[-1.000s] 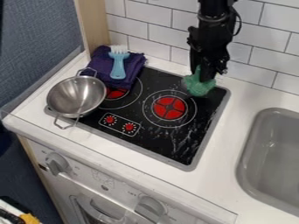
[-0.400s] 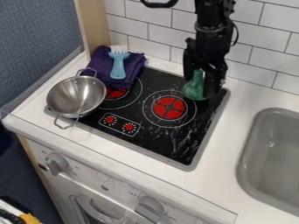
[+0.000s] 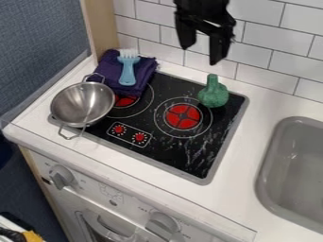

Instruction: Move the green object inside the pot to upper right side of the stove

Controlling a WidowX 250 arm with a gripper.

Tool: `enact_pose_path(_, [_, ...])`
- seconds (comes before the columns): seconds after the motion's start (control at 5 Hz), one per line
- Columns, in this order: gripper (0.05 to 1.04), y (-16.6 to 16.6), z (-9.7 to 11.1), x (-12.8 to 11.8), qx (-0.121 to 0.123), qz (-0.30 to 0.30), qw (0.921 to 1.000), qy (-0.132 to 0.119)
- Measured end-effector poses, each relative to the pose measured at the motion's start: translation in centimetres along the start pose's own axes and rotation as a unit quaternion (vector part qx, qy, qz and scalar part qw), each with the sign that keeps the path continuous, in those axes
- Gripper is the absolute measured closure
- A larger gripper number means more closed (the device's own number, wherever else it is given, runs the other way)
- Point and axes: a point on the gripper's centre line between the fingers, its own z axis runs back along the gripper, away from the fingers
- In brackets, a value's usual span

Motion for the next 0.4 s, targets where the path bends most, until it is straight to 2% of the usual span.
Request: enact_pose_path(0.4, [0.084, 1.73, 0.19, -2.34, 0.035, 0.098, 0.9925, 0.063])
